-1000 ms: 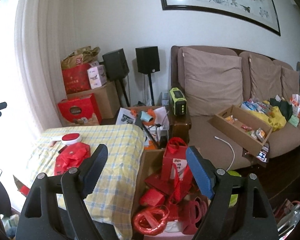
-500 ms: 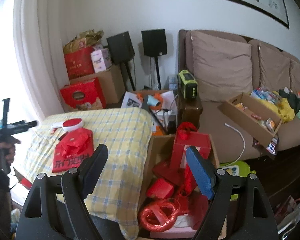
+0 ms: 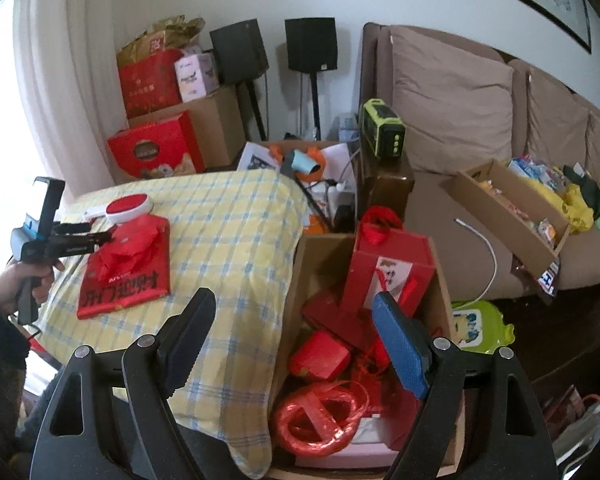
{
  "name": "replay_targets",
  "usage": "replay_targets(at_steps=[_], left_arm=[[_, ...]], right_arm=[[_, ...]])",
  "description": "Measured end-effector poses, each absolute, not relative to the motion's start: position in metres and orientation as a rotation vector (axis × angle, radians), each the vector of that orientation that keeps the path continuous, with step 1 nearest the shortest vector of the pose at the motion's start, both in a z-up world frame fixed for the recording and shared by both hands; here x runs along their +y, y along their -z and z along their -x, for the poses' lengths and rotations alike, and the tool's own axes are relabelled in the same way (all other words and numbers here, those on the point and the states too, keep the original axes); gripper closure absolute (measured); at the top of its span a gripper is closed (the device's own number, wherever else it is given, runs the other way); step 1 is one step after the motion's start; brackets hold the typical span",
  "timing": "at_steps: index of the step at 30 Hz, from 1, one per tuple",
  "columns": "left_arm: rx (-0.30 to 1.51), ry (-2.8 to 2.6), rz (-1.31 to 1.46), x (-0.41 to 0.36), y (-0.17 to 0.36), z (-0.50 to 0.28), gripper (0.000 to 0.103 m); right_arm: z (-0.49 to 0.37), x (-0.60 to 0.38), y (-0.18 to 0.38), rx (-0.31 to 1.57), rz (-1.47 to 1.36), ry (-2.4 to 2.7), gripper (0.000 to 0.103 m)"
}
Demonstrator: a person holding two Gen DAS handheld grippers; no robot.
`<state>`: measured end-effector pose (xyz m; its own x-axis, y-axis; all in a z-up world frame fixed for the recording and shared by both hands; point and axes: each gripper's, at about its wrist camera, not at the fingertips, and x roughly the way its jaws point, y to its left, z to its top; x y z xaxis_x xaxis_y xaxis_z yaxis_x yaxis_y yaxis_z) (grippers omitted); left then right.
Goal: Organize objects
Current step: 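Withdraw both grippers from the box and turn back to the plaid table, then grasp the dark red tube on the table with the left gripper and lift it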
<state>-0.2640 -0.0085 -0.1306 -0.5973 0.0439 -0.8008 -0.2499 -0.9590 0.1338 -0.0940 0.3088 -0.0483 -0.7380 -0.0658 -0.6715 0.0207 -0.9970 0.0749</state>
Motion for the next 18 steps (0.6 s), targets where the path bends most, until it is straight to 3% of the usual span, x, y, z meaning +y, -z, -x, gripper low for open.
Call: replay_targets(at_steps=[11, 18], left_arm=[[0.360, -2.740, 1.361, -0.025, 0.133, 0.260, 0.038], [0.264, -2.718, 1.376, -0.039, 0.133, 0.252, 0.042]], right_arm=[[0.093, 0.307, 0.047, -0.079, -1.115, 2.885, 0.021], [0.089, 0.312, 0.039, -0.098, -1.094, 2.896, 0.021]])
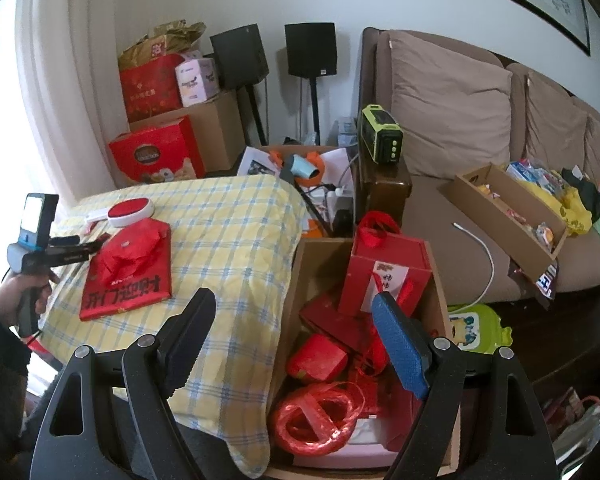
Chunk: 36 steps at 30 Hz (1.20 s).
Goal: Organize objects
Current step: 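Grasp the dark red tube on the table with the left gripper and lift it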
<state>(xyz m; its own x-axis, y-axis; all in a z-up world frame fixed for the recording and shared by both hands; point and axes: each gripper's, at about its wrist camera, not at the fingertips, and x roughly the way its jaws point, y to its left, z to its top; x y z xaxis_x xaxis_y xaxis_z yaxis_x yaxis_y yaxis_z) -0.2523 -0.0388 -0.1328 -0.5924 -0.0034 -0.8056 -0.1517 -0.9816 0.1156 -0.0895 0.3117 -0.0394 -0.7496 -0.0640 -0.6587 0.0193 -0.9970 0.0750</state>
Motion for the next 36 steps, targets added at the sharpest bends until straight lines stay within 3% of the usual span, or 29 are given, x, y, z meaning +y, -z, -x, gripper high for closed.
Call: replay_targets(at_steps=[4, 6, 8, 12, 18, 22, 26, 31, 36], left_arm=[[0.281, -2.702, 1.330, -0.023, 0.133, 0.253, 0.047], [0.186, -2.667, 1.337, -0.025, 0.133, 0.254, 0.063], [0.079, -2.642, 1.341, -0.029, 0.133, 0.255, 0.087], [-0.042, -2.662, 1.353, -0.041, 0.132, 0.253, 0.087], [-0.413, -2.717, 1.282, -0.102, 0.116, 0.235, 0.087], [-0.525, -2.787, 1.189, -0.150, 0.094, 0.217, 0.087], [-0.516, -2.909, 1.108, -0.185, 0.067, 0.203, 0.087], [-0.318, -3.106, 1.059, -0.198, 0.048, 0.192, 0.087], [-0.296, -3.149, 1.030, -0.213, 0.051, 0.192, 0.087]], right_arm=[[0.088, 0.312, 0.037, -0.095, -1.083, 2.893, 0.021], [0.088, 0.312, 0.036, -0.099, -1.076, 2.894, 0.021], [0.087, 0.311, 0.035, -0.098, -1.075, 2.898, 0.021], [0.084, 0.308, 0.033, -0.094, -1.068, 2.899, 0.021], [0.084, 0.289, 0.028, -0.077, -1.030, 2.878, 0.021], [0.093, 0.264, 0.037, -0.077, -1.020, 2.807, 0.021], [0.125, 0.235, 0.052, -0.063, -1.066, 2.735, 0.021], [0.148, 0.166, 0.044, -0.073, -0.969, 2.584, 0.021], [0.162, 0.073, 0.045, 0.065, -0.907, 2.488, 0.021]])
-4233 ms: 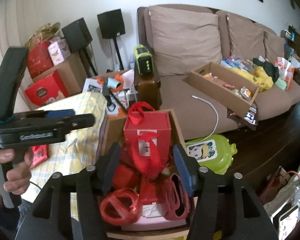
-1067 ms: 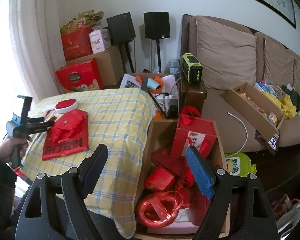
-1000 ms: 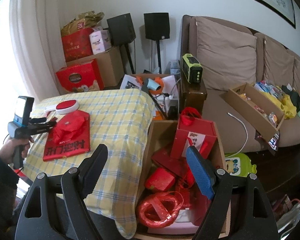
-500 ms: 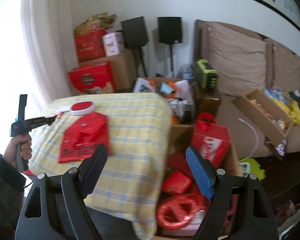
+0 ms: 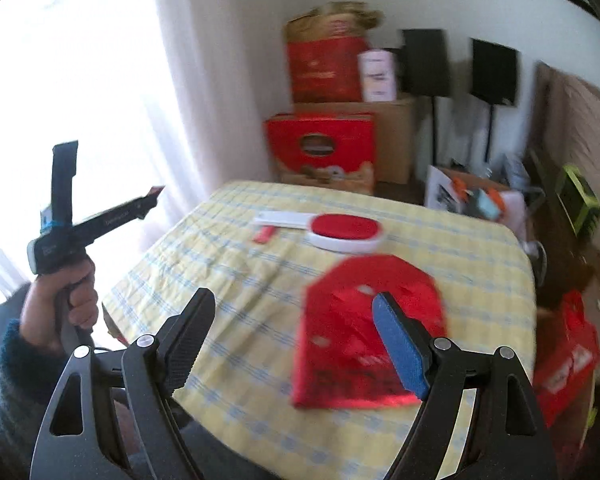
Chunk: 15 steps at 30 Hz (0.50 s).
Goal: Organize objects
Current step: 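Grasp the dark red tube on the table with the left gripper and lift it, then grasp the small red packet with the right gripper while the left gripper holds the dark red tube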
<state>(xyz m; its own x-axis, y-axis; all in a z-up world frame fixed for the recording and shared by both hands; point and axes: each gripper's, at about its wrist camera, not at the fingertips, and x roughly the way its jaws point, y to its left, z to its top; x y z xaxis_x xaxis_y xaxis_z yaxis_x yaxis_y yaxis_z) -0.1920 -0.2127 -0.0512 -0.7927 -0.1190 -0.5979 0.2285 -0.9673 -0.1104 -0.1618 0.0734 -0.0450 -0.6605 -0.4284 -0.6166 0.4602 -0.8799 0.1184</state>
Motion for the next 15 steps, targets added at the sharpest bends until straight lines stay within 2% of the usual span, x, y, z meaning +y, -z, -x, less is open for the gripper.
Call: replay_targets(at_steps=[4, 11, 13, 15], left_arm=[[0.228, 2.787, -0.892, -0.219, 0.057, 0.187, 0.087], [0.330, 2.800, -0.903, -0.237, 0.076, 0.183, 0.087], [0.337, 2.808, -0.919, -0.237, 0.082, 0.185, 0.087], [0.352, 2.816, -0.931, -0.237, 0.086, 0.188, 0.087]], right_arm=[[0.183, 0.024, 0.057, 0.163, -0.879, 2.517, 0.020], [0.247, -0.060, 0.103, 0.328, -0.986, 2.515, 0.022], [0.262, -0.079, 0.115, 0.402, -1.001, 2.508, 0.027], [0.279, -0.097, 0.129, 0.458, -1.048, 2.486, 0.039]])
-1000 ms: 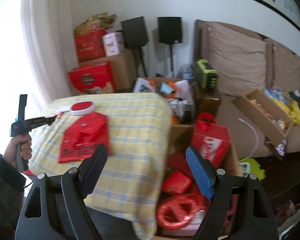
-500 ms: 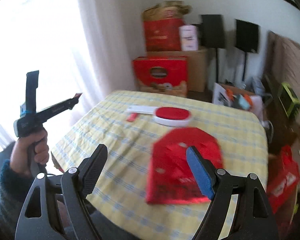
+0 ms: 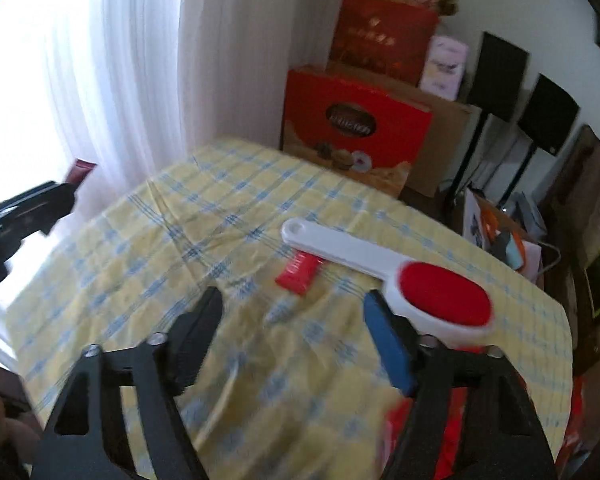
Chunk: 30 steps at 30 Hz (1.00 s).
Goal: Organize objects
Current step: 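Grasp the small red packet with the right gripper while the left gripper holds the dark red tube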
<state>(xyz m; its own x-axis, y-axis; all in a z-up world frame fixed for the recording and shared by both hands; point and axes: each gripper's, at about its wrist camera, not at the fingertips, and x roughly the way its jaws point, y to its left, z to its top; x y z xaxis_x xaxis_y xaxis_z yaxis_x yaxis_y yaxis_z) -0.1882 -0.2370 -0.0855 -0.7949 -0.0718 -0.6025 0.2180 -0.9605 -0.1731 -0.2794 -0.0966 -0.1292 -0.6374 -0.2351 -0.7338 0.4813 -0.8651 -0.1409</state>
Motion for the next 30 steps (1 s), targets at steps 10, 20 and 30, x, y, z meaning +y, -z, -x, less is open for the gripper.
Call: replay_targets(at_steps=[10, 20, 30], left_arm=[[0.442, 2.802, -0.947, -0.254, 0.093, 0.188, 0.087], [0.490, 2.805, -0.920, -0.263, 0.081, 0.181, 0.087], [0.452, 2.872, -0.921, -0.247, 0.046, 0.167, 0.087]], right_arm=[[0.322, -0.113, 0.163, 0.348, -1.176, 2.480, 0.065], [0.304, -0.101, 0.150, 0.264, -1.125, 2.506, 0.087], [0.268, -0.051, 0.084, 0.078, -0.991, 2.598, 0.087]])
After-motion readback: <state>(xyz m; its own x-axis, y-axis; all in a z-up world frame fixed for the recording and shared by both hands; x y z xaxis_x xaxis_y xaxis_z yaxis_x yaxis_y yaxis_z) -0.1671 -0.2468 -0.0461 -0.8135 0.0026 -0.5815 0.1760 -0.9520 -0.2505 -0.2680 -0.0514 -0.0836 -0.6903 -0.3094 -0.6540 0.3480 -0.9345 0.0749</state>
